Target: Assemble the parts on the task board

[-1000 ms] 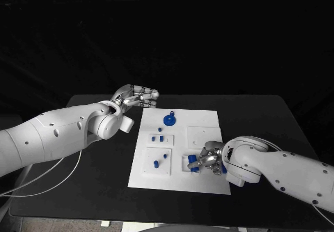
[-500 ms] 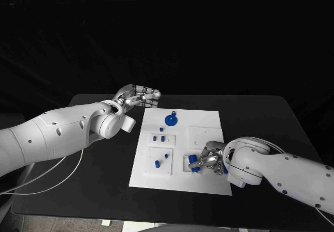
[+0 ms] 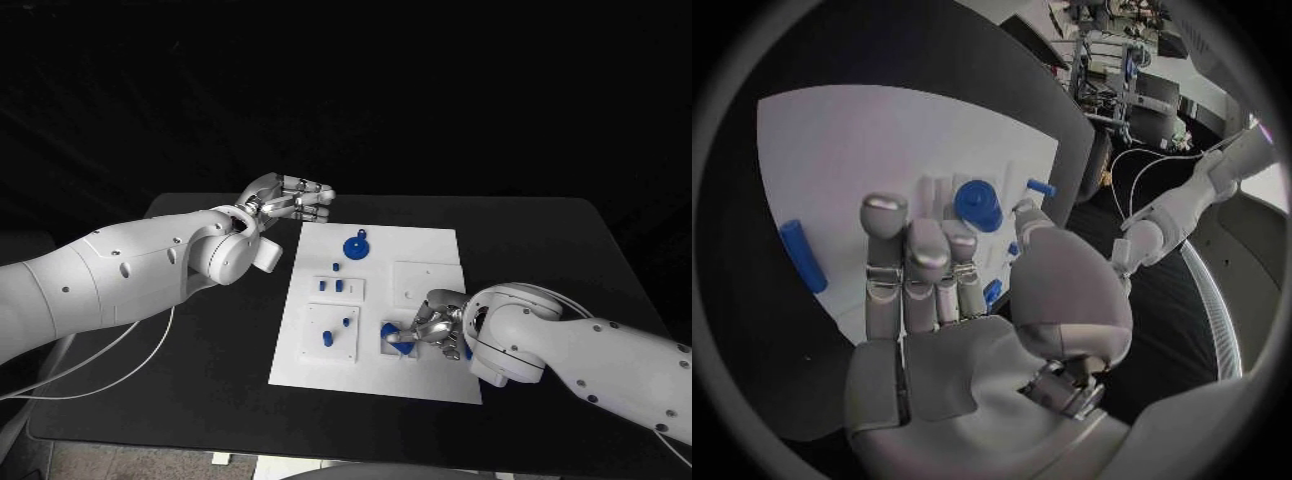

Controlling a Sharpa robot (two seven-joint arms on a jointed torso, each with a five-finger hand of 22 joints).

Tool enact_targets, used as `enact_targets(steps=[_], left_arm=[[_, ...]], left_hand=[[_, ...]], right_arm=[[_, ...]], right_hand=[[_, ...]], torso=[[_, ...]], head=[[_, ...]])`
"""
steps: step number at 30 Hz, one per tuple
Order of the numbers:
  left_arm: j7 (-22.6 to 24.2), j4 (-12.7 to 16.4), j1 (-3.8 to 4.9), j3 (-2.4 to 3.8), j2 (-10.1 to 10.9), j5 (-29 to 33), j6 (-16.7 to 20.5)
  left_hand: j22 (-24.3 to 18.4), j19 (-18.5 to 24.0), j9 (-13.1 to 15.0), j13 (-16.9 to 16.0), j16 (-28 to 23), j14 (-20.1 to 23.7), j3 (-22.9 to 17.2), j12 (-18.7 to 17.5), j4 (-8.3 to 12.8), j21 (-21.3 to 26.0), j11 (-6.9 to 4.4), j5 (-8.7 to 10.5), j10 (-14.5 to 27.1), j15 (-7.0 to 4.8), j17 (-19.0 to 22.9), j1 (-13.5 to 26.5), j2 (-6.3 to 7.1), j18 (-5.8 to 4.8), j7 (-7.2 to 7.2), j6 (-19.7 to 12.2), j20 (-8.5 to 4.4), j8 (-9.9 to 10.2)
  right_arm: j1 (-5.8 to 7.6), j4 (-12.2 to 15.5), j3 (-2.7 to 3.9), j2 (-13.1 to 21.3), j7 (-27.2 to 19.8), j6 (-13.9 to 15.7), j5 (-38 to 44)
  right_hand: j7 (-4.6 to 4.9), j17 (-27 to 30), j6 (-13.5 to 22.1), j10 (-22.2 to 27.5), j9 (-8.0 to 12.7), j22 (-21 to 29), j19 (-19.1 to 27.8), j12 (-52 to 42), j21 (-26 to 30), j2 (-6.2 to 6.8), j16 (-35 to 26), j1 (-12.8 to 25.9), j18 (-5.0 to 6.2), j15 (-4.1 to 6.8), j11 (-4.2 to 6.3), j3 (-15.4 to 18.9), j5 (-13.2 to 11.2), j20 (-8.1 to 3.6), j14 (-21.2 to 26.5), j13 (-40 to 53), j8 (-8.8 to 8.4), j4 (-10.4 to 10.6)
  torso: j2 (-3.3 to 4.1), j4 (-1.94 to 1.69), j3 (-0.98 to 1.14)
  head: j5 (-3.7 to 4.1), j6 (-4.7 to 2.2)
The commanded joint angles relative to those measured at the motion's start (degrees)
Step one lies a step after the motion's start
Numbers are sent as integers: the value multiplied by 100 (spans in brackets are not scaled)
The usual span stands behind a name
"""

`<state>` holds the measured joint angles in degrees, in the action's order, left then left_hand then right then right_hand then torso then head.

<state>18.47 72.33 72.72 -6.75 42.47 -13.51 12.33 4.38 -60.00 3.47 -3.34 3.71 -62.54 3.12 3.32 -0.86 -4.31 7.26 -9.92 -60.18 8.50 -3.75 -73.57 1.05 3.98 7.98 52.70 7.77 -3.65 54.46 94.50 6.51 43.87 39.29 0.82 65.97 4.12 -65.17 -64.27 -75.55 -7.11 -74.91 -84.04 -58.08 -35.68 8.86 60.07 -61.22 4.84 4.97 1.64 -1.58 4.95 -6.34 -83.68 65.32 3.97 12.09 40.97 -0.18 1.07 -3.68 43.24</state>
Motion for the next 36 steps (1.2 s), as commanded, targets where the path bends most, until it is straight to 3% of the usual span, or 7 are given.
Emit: enact_targets(steps=[1, 8, 16, 36], left_arm=[[19, 5, 3, 3, -10, 15, -77], [12, 2, 3, 3, -6, 13, -71], [3, -1, 3, 3, 0, 8, -58], [-11, -17, 3, 3, 6, 5, -50]], left_hand=[[-6, -9, -9, 1, -25, 27, -20, 3, -24, -5, -8, -2, 31, 2, 5, 25, 33, 113, -14, -43, 12, 23], [-6, -9, -9, 1, -25, 27, -20, 3, -24, -5, -8, -2, 31, 2, 5, 25, 33, 113, -14, -43, 12, 23], [-6, -7, -9, 1, -25, 27, -41, 3, -41, -4, 0, -7, 35, 2, 5, 21, 44, 114, -8, -52, 13, 22], [-7, -6, -8, 0, -25, 28, -42, 4, -49, -3, -2, -11, 29, 2, 5, 27, 36, 113, -10, -34, 13, 21]], right_arm=[[-5, 15, -2, 3, -122, 62, 40], [-6, 41, -2, 41, -198, 74, 13], [-6, 102, -2, 117, -240, 29, 0], [-6, 317, 1, 321, -375, -289, -76]], right_hand=[[0, 11, 63, 32, -9, -209, -289, -5, 26, -49, -20, 16, -25, -4, -33, 58, 45, 16, 3, -14, -30, 5], [-4, 9, 55, 25, -17, -210, -291, -21, 20, -75, -7, 9, -25, -3, -30, 101, 64, 17, -1, -13, -29, 0], [-77, 20, -209, -7, -94, -218, -293, -41, -35, -371, 15, 158, -55, 27, 16, 74, 128, -12, 3, -33, -27, -403], [-146, -11, -439, -45, -182, -267, -294, -51, -149, -710, 67, 356, -97, 49, 58, 262, 218, -36, -1, -24, -31, -641]], torso=[[1, 1, 1], [1, 4, 4], [-1, 6, 3], [2, 3, 3]], head=[[-6, 3], [-15, 9], [-1, -6], [40, 14]])
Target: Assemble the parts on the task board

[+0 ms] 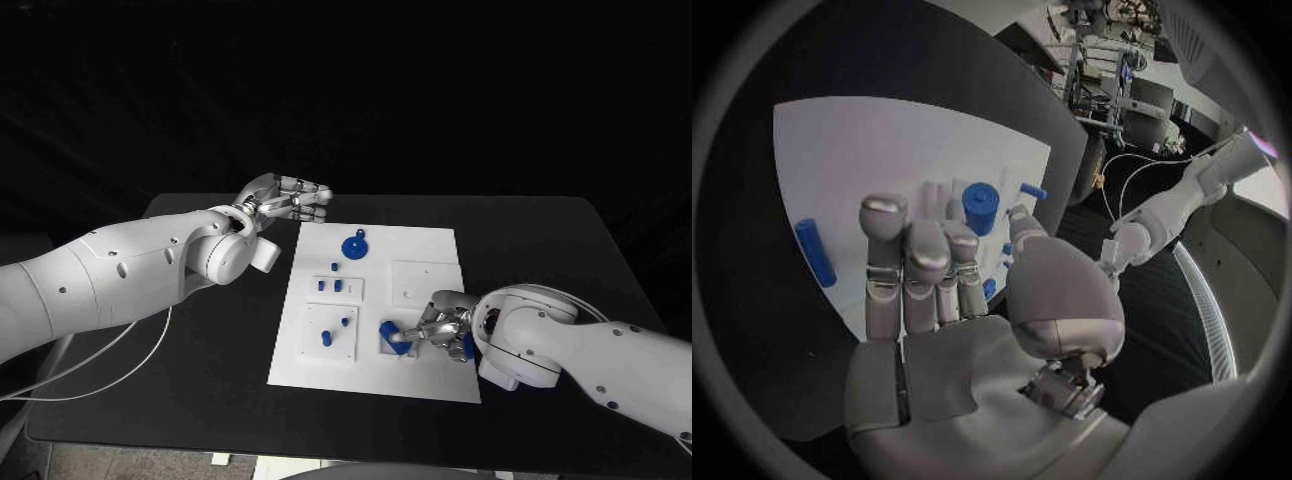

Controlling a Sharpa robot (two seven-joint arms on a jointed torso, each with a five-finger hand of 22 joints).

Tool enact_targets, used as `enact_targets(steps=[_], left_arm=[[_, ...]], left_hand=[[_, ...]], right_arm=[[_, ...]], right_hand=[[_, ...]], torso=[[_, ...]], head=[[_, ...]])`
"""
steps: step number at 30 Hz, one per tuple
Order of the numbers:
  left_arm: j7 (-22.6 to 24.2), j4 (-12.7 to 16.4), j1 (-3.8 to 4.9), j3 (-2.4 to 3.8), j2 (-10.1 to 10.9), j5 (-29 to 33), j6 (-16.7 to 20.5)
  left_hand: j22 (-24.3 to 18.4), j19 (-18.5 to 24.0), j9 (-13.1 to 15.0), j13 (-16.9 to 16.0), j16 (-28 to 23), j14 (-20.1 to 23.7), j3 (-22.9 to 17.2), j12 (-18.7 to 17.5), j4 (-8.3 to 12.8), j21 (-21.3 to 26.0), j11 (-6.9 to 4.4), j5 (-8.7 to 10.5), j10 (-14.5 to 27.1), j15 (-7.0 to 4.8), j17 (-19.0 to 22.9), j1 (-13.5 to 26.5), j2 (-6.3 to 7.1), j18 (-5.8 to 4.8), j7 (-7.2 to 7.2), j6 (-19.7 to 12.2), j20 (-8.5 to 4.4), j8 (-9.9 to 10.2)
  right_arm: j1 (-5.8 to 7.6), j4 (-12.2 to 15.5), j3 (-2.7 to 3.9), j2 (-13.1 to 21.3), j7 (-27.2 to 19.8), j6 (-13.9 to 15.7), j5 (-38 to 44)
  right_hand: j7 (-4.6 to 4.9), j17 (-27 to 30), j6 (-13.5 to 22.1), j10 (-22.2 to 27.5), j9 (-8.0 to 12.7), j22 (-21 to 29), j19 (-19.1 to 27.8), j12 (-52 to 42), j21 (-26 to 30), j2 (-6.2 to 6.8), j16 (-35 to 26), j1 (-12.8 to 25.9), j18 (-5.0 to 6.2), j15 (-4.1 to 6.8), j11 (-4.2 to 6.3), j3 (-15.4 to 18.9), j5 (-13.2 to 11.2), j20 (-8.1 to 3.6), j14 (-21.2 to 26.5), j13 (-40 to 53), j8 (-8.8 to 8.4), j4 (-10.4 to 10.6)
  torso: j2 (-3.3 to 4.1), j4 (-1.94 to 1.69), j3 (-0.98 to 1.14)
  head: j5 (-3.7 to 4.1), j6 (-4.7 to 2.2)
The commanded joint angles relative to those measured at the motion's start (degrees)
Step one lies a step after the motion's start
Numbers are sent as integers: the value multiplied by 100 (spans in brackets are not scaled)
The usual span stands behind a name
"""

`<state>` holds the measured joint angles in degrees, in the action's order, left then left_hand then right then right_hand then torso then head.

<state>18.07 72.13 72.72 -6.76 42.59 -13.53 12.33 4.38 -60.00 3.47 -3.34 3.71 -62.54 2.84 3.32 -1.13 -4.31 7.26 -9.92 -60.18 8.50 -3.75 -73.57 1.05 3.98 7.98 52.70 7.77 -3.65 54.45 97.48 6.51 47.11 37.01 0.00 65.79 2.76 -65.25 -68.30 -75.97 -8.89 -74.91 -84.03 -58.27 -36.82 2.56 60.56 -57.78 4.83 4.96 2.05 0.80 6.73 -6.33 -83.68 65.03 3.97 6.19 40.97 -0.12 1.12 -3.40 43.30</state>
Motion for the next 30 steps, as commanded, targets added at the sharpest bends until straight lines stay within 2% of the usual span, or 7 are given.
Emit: enact_targets(steps=[1, 19, 21, 22, 24, 27, 30], left_arm=[[28, 1, 3, 3, -7, 7, -51], [13, -21, 3, 3, -21, -7, -45], [7, -21, 3, 3, -21, -9, -45], [5, -22, 3, 3, -21, -10, -44], [2, -23, 3, 3, -21, -13, -41], [-2, -24, 3, 3, -21, -17, -41], [-4, -25, 3, 3, -21, -20, -40]], left_hand=[[-7, -6, -8, 0, -25, 28, -14, 4, -21, -3, -2, -11, 30, 2, 5, 27, 36, 114, -10, -34, 13, 21], [-7, -8, -9, 0, -25, 27, -16, 4, -16, -4, -2, -22, 32, 2, 5, 16, 32, 114, -9, -33, 12, 22], [-7, -8, -9, 1, -25, 27, -23, 4, -7, -4, -1, -23, 34, 2, 5, 6, 32, 114, -7, -39, 12, 22], [-7, -8, -9, 1, -25, 27, -23, 4, -7, -4, -1, -23, 34, 2, 5, 6, 32, 114, -7, -39, 12, 22], [-7, -8, -9, 1, -25, 26, -34, 4, -1, -3, 0, -30, 36, 2, 5, -7, 16, 114, -7, -46, 12, 22], [-6, -9, -9, 1, -25, 25, -41, 4, 13, -4, -1, -38, 37, 1, 5, -20, 1, 115, -8, -47, 11, 23], [-6, -9, -9, 1, -25, 25, -41, 4, 13, -4, -1, -38, 37, 1, 5, -20, 1, 115, -8, -47, 11, 23]], right_arm=[[-6, 20, 0, -9, -173, -222, -85], [-6, 10, 0, -80, -439, -326, -204], [-6, 6, 0, -82, -503, -339, -154], [-6, 5, 0, -83, -530, -348, -121], [-6, 3, 0, -87, -568, -363, -62], [-6, 6, 0, -94, -620, -384, 151], [-6, 8, 0, -108, -643, -406, 386]], right_hand=[[-9, -1, -31, -4, 0, -269, -294, -37, -30, -112, 17, 15, -96, 49, 15, 44, 42, -36, -1, 11, -31, -80], [7, -2, 17, 1, 41, -276, -292, -53, -4, -215, 16, -81, -89, 47, 5, 64, 62, -34, 3, 33, -31, -265], [12, -1, 8, -5, 52, -276, -291, -62, 6, -308, 15, -445, -91, 47, -1, -117, -24, -32, 1, 39, -32, -546], [11, 3, 24, -6, 76, -276, -289, -60, 13, -345, 9, -723, -93, 54, -3, -405, -255, -36, 4, 38, -38, -748], [14, 7, 21, -11, 144, -276, -288, -62, 29, -265, 4, -724, -96, 47, -10, -823, -206, -31, 3, 38, -35, -920], [-3, 2, -38, -18, 183, -286, -289, -73, 22, -257, 12, -865, -101, 45, -1, -1057, -127, -29, -1, 44, -32, -1258], [-21, -2, -118, -34, 195, -300, -292, -80, 1, -152, 21, -884, -108, 39, 2, -1103, -142, -25, -5, 44, -30, -1399]], torso=[[2, -4, -3], [1, -7, -6], [1, -6, -6], [1, -6, -6], [4, -4, -4], [2, -3, -3], [2, -5, -2]], head=[[17, 10], [42, 11], [42, 7], [42, 7], [40, 9], [41, 9], [40, 8]])
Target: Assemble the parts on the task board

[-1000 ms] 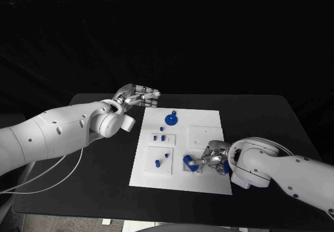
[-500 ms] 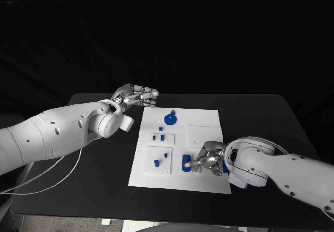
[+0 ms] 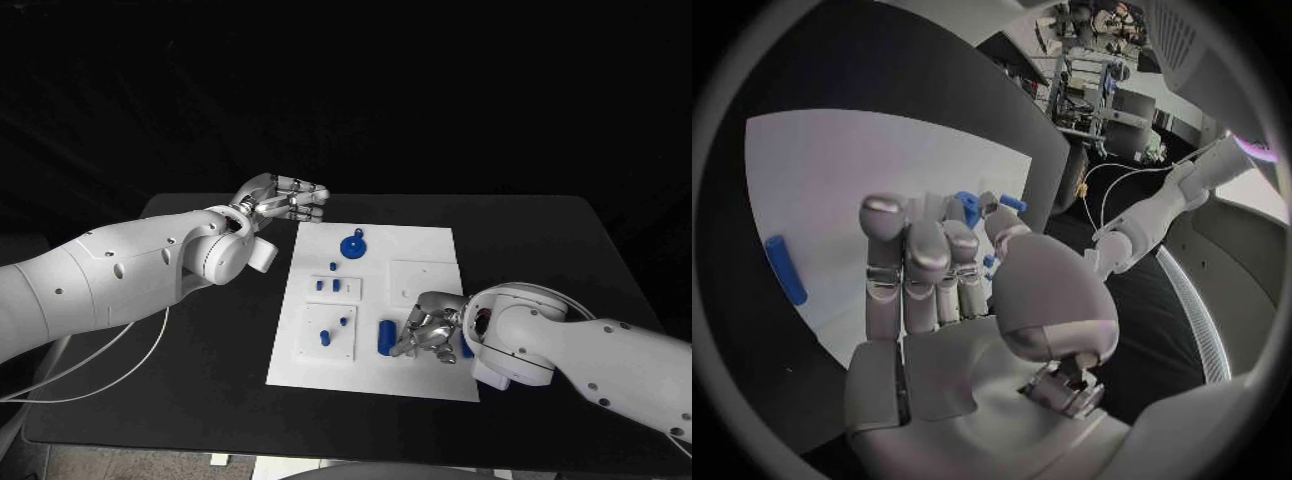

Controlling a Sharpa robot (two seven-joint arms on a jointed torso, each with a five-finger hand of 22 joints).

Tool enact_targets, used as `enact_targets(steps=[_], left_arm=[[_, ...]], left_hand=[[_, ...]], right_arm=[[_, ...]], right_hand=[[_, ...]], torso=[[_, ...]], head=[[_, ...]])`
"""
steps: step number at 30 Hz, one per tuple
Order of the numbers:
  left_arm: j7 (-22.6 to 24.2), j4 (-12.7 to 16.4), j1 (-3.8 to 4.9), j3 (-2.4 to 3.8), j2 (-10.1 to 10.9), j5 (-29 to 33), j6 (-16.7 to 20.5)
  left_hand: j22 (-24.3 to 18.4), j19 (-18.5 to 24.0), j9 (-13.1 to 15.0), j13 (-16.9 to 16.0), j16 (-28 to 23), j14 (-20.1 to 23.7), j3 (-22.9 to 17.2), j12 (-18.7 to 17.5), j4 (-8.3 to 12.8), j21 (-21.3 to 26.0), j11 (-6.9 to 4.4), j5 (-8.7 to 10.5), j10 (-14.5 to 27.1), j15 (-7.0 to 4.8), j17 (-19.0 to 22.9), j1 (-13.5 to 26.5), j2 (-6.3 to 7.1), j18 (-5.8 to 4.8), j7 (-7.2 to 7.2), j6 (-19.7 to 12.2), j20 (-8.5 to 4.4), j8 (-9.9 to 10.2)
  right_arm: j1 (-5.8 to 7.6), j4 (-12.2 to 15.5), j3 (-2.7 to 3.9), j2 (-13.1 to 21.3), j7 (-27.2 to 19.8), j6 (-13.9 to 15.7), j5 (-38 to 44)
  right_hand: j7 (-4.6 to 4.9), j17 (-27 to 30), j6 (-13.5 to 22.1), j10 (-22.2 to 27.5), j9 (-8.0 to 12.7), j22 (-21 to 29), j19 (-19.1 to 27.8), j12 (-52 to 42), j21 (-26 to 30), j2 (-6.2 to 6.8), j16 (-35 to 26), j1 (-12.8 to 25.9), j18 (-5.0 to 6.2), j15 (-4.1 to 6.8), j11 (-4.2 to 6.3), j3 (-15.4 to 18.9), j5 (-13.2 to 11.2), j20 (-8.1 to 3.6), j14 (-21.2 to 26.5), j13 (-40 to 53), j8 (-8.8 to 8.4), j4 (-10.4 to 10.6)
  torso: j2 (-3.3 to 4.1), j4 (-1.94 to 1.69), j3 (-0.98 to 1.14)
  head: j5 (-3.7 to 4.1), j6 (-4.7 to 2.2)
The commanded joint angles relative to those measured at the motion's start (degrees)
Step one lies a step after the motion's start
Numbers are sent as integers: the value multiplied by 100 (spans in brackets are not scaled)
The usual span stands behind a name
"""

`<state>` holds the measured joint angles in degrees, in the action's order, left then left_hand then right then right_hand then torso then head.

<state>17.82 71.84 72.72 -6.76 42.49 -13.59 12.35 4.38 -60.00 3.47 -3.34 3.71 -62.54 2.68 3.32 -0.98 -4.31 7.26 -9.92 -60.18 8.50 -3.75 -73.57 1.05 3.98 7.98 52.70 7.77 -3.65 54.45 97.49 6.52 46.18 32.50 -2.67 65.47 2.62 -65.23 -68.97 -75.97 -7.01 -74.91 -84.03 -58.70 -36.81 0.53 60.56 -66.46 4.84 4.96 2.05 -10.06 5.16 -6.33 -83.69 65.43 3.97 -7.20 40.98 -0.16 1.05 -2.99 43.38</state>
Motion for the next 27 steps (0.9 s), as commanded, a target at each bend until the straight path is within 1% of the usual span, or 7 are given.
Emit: enact_targets(steps=[1, 8, 13, 17, 21, 23, 27], left_arm=[[19, 5, 3, 3, -11, -15, -42], [14, 8, 3, 3, -8, -17, -44], [13, 10, 3, 3, -6, -17, -48], [12, 11, 3, 3, -4, -17, -52], [10, 13, 3, 3, 0, -17, -58], [6, 14, 3, 3, 4, -17, -61], [1, 15, 3, 2, 8, -18, -66]], left_hand=[[-7, -9, -9, 1, -25, 25, -25, 4, -3, -4, -1, -38, 37, 1, 5, -20, 1, 114, -8, -47, 11, 23], [-6, -9, -10, 1, -25, 23, -21, 3, 16, -4, -1, -42, 32, 0, 5, -18, -25, 114, -8, -43, 11, 23], [-6, -9, -10, 1, -25, 23, -21, 3, 16, -4, -1, -42, 32, 0, 5, -18, -25, 114, -8, -43, 11, 23], [-7, -8, -9, 1, -25, 24, -8, 3, 22, -3, -2, -42, 33, 0, 5, -4, -32, 113, -11, -33, 11, 22], [-7, -8, -9, 1, -25, 24, -8, 3, 22, -3, -2, -42, 33, 0, 5, -4, -32, 113, -11, -33, 11, 22], [-7, -8, -9, 1, -25, 24, -8, 3, 22, -3, -2, -42, 33, 0, 5, -4, -32, 113, -11, -33, 11, 22], [-6, -9, -9, 1, -24, 23, -2, 3, 19, -4, -5, -39, 29, 0, 5, 7, -39, 113, -11, -24, 11, 22]], right_arm=[[-6, 7, 0, -22, -191, -143, 480], [-6, -40, -1, -91, -53, -81, 744], [-8, -82, -1, -154, 82, -39, 785], [-10, -110, -1, -187, 182, -22, 806], [-15, -152, -2, -221, 305, -48, 880], [-20, -174, -2, -236, 358, -73, 925], [-29, -203, -3, -252, 418, -114, 1006]], right_hand=[[-10, -9, -71, -37, 10, -303, -291, -35, 1, 93, 28, -11, -110, 39, 5, -22, 25, -24, -6, 1, -32, -66], [-65, -24, -227, -63, -7, -324, -298, -40, -31, 165, 51, 31, -127, 47, 39, -99, -8, -32, -10, 0, -32, 25], [-97, -54, -305, -105, -67, -349, -305, -89, -112, 199, 95, 252, -143, 50, 58, 22, 14, -38, -17, 49, -31, 390], [-107, -73, -336, -131, -97, -360, -310, -117, -163, 145, 122, 376, -147, 54, 72, 102, 55, -41, -23, 85, -30, 569], [-136, -90, -411, -173, -122, -377, -313, -133, -229, 59, 146, 416, -159, 62, 95, 87, 37, -46, -27, 111, -32, 565], [-158, -58, -460, -236, -135, -381, -314, -225, -255, -47, 109, 398, -169, 75, 115, 54, -45, -56, -19, 197, -30, 496], [-179, -11, -497, -282, -141, -361, -312, -280, -233, -132, 67, 389, -187, 93, 135, 1, -28, -77, -20, 290, -30, 326]], torso=[[1, 0, 4], [2, -4, 5], [2, -1, 4], [1, 0, 2], [2, -3, 1], [2, -3, 1], [3, -4, 0]], head=[[-1, 0], [5, 8], [6, 9], [12, 17], [14, 25], [14, 25], [20, 29]])
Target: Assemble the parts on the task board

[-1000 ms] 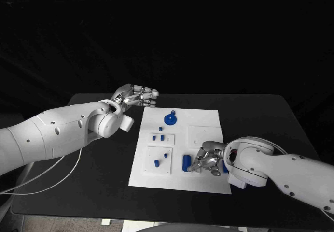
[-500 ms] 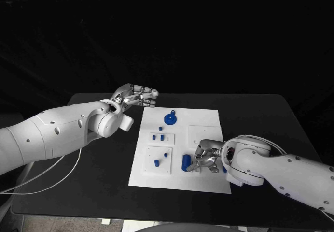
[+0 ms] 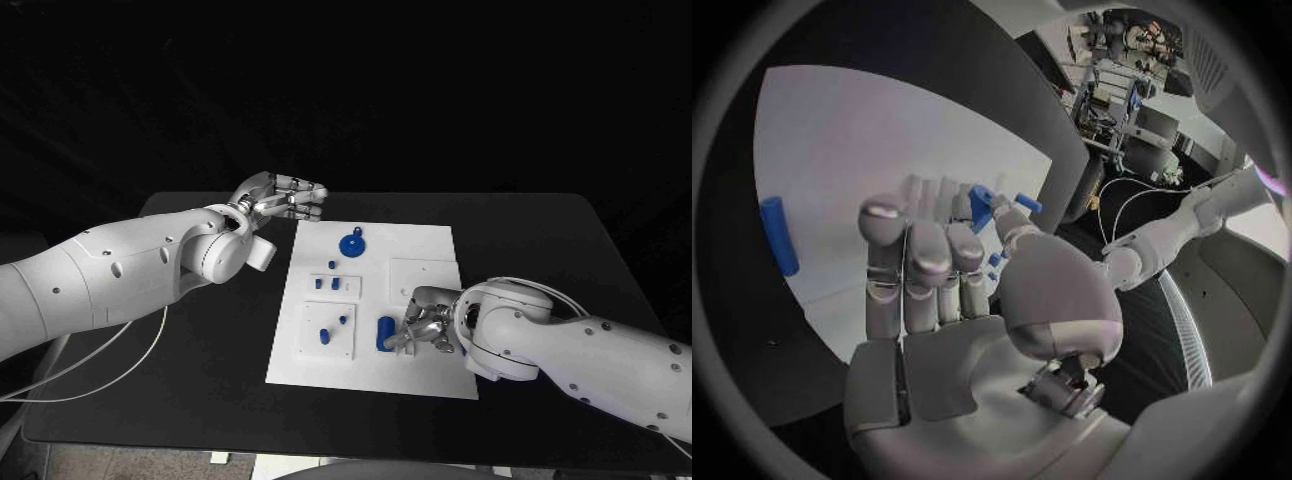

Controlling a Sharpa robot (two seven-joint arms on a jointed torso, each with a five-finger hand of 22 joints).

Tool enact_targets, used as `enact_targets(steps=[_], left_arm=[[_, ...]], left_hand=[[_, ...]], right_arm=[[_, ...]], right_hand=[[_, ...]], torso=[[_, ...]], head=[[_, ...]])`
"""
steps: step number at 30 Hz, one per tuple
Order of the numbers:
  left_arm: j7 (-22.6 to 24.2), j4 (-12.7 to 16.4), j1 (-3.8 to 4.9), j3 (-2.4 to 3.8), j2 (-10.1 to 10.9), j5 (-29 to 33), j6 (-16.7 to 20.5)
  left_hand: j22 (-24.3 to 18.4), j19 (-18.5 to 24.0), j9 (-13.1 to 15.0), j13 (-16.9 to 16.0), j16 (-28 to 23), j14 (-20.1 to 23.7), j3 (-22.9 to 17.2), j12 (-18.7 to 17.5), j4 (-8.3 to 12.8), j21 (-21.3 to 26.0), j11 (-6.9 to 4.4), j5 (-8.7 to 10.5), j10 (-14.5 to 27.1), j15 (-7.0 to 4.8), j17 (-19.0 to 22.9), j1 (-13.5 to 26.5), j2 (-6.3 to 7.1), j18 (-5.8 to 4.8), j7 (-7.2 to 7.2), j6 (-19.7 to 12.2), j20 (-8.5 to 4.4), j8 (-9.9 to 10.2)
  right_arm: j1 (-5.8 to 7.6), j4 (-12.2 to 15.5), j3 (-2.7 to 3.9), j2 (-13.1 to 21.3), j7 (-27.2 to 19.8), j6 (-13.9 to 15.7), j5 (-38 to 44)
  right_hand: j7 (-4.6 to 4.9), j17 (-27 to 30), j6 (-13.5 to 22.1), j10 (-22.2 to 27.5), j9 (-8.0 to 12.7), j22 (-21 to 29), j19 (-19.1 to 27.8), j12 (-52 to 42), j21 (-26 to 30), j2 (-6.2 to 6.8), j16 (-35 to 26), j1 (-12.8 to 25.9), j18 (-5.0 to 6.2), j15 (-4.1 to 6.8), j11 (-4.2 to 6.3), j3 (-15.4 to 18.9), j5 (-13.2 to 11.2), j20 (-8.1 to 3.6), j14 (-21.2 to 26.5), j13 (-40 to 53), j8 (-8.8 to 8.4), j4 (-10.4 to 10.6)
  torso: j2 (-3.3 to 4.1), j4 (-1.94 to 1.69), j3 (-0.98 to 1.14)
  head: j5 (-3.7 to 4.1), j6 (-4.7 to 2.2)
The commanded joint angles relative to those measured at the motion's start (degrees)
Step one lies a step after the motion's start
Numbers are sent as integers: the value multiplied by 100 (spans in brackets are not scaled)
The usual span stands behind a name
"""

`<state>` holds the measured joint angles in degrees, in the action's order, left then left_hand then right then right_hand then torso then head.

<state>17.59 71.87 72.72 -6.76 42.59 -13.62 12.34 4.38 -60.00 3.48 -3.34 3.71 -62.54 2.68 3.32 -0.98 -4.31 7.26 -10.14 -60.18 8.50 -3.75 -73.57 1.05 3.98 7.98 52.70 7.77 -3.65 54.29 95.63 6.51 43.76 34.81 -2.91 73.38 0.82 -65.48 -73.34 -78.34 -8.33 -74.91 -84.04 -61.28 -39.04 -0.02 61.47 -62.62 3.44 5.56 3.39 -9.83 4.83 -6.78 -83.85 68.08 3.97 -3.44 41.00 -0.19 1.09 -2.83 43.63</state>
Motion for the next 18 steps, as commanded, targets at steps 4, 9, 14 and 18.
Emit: enact_targets(steps=[4, 9, 14, 18], left_arm=[[21, 12, 3, 3, 2, -15, -68], [18, 13, 3, 3, 6, -17, -76], [10, 14, 3, 3, 9, -20, -81], [7, 14, 3, 2, 12, -22, -82]], left_hand=[[-7, -9, -9, 1, -24, 23, -3, 4, 19, -4, -5, -17, 29, 0, 4, 7, -39, 114, -11, -24, 11, 22], [-7, -9, -9, 1, -24, 23, -3, 4, 19, -4, -5, -17, 29, 0, 4, 7, -39, 114, -11, -24, 11, 22], [-7, -9, -9, 1, -24, 23, -3, 4, 19, -4, -5, -17, 29, 0, 4, 7, -39, 114, -11, -24, 11, 22], [-7, -7, -8, 1, -25, 25, 3, 4, 21, -4, -9, -15, 32, 2, 5, 9, -42, 114, -14, -8, 11, 20]], right_arm=[[-20, -40, -3, -20, 225, -109, 281], [-26, -59, -3, -21, 247, -120, 354], [-34, -74, -4, -24, 222, -245, 326], [-40, -92, -4, -30, 213, -337, 241]], right_hand=[[-12, 43, -69, -70, -6, -343, -312, -18, -15, -167, -38, 16, -65, 43, 11, -208, 18, -45, -5, 85, -31, -258], [-18, 64, -67, -92, -13, -330, -312, -1, -37, -212, -37, 58, -76, 48, 16, -489, 98, -51, -4, 137, -30, -483], [-18, 83, -74, -104, -23, -322, -309, 16, -54, -159, -39, 222, -78, 46, 16, -588, 175, -51, 0, 167, -30, -484], [-17, 94, -73, -102, -21, -313, -307, 27, -41, -135, -40, 248, -80, 47, 15, -463, 284, -51, 1, 180, -30, -431]], torso=[[-2, 4, -2], [-2, 5, -1], [0, 2, 1], [0, 0, 1]], head=[[9, 9], [10, 12], [22, 22], [25, 23]])
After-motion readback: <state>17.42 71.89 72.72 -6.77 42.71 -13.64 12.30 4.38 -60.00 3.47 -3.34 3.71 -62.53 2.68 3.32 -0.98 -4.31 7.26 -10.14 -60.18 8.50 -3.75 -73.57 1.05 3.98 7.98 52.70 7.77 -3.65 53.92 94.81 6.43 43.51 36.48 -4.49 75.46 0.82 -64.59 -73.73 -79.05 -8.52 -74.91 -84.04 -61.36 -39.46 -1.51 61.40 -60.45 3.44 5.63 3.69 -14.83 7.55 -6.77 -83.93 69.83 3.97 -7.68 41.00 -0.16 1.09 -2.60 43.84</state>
